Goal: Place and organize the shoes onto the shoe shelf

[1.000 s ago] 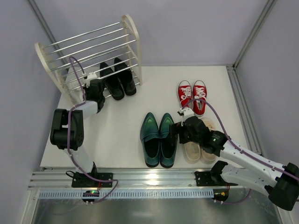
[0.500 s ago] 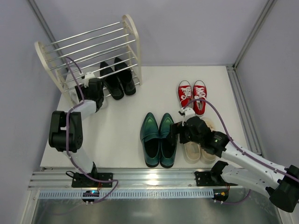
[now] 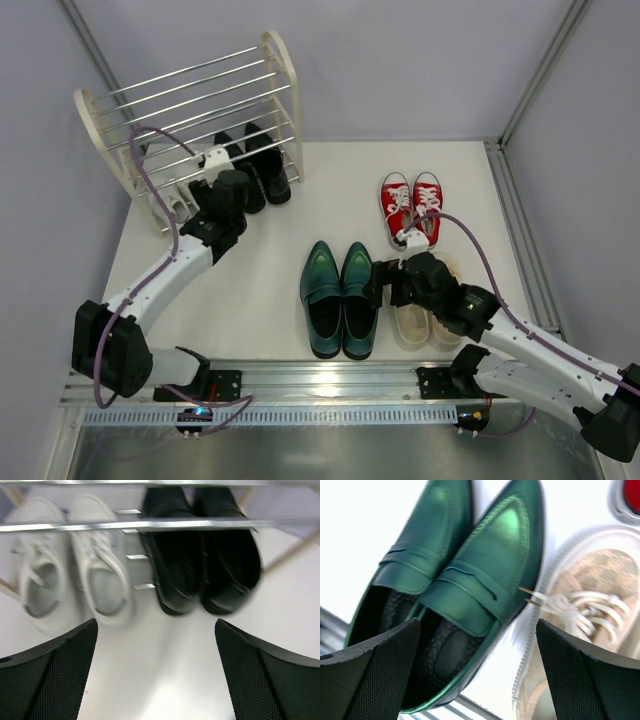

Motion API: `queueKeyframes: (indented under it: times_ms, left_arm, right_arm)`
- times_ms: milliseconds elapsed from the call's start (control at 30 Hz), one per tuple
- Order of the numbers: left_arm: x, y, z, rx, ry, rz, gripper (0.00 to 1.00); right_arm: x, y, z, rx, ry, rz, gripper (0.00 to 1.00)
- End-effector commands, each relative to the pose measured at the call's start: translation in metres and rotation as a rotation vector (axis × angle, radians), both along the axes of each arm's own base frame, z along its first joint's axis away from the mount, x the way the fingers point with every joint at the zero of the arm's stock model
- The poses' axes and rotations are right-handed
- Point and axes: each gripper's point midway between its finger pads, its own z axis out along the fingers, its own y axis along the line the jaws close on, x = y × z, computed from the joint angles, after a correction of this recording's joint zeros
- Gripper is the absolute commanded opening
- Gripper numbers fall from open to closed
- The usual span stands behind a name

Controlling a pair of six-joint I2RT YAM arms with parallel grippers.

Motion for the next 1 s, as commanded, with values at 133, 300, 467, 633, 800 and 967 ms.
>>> queueKeyframes:
  times_ms: [133, 300, 467, 633, 800, 967]
  left_arm:
    - [-0.107, -0.154, -0.06, -0.187, 0.281, -0.453, 0.91]
    - [-0.172, -0.226, -0.1, -0.263, 0.415, -0.576, 0.8]
    - [-0.206, -0.266, -0.111, -0.213, 0.496, -0.61, 0.79]
    - [-0.231, -0.285, -0.118, -0.207, 0.519, -0.606, 0.78]
    - [-0.26, -0.297, -0.113, -0.207, 0.503, -0.638, 0.77]
    - [-0.279, -0.315, -0.115, -0.157, 0.521, -0.68, 0.77]
  right_arm:
    - [0.019, -0.07, 0.008, -0.057, -0.018, -0.453, 0.97]
    - [0.02, -0.096, 0.014, -0.045, -0.006, -0.626, 0.97]
    - [0.016, -0.103, 0.015, -0.024, -0.001, -0.66, 0.97]
    - [0.013, -0.11, 0.019, -0.049, -0.016, -0.657, 0.97]
    - [0.011, -0.114, 0.02, -0.071, -0.025, -0.652, 0.97]
    - [0.01, -0.112, 0.015, -0.069, -0.021, -0.641, 0.97]
